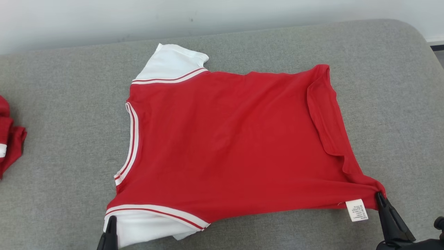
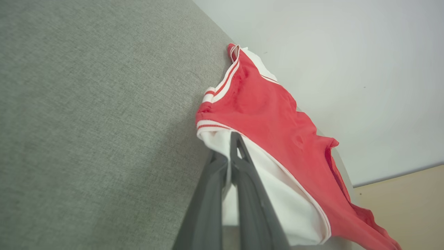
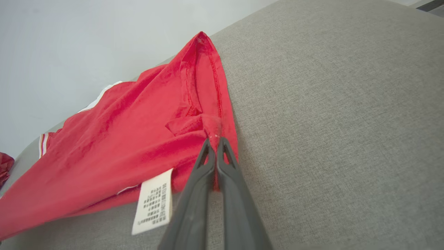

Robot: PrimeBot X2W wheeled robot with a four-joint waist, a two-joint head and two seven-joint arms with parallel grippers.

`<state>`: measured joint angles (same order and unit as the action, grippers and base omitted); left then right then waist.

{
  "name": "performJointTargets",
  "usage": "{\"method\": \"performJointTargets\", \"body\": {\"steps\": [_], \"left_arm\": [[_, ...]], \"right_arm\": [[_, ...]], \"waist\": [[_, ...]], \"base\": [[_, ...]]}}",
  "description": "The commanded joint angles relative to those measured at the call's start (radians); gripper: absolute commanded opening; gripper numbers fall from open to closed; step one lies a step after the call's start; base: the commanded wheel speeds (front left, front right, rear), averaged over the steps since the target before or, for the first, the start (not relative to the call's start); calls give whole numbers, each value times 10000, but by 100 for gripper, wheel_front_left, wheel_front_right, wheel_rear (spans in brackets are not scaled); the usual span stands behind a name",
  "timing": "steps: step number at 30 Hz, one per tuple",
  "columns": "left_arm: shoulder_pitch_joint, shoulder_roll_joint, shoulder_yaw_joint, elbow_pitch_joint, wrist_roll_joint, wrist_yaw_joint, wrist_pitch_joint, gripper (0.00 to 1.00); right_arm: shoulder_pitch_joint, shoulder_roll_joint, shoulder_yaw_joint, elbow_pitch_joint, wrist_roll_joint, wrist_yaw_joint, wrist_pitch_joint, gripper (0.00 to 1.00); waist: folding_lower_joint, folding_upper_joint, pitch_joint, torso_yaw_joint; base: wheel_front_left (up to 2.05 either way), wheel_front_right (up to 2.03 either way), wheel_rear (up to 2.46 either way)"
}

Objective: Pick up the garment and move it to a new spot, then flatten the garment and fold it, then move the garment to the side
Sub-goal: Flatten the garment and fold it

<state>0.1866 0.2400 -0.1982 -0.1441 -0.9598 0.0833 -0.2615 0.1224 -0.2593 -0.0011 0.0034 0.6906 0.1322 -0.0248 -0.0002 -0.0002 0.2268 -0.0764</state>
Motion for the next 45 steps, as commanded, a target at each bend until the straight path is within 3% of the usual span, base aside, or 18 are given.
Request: {"method": "performJointTargets", "body": {"steps": [1, 12, 27, 28, 29, 30, 36, 45], "left_arm": [[-187, 2, 12, 89, 134, -80, -47, 0], [-1770, 539, -250, 262, 519, -288, 584, 0], [-5068, 771, -603, 3325, 828, -799, 1368, 0], [-5268, 767, -606, 3519, 892, -841, 1243, 3], [-5404, 720, -643, 3720, 925, -877, 1171, 49], [-5478, 727, -743, 3908, 1073, -941, 1114, 100], [-5148, 627, -759, 4482, 1281, -1170, 483, 100], [-3881, 820, -910, 4035, 1650, -935, 277, 100]], "right_arm": [[40, 67, -122, -46, -120, -30, 50, 0], [-988, 503, 49, -10, 35, -29, 723, 0], [-4391, 348, 729, 2986, -427, -29, 804, 0], [-4577, 363, 815, 3166, -428, -29, 683, 47], [-4696, 365, 889, 3374, -445, -29, 592, 100], [-4759, 321, 974, 3547, -479, -29, 489, 100], [-4379, -110, 1301, 4039, -608, -29, -435, 100], [-3521, -170, 1456, 4141, -613, -29, -827, 100]], "waist": [[2, 2, 48, -11], [2, 2, 382, -196], [2, 2, 831, -284], [2, 2, 828, -269], [2, 2, 807, -244], [2, 2, 778, -218], [2, 2, 404, -55], [2, 2, 356, 60]], "base": [[0, 0, 0], [0, 0, 0], [0, 0, 0], [0, 0, 0], [0, 0, 0], [0, 0, 0], [0, 0, 0], [0, 0, 0]]}}
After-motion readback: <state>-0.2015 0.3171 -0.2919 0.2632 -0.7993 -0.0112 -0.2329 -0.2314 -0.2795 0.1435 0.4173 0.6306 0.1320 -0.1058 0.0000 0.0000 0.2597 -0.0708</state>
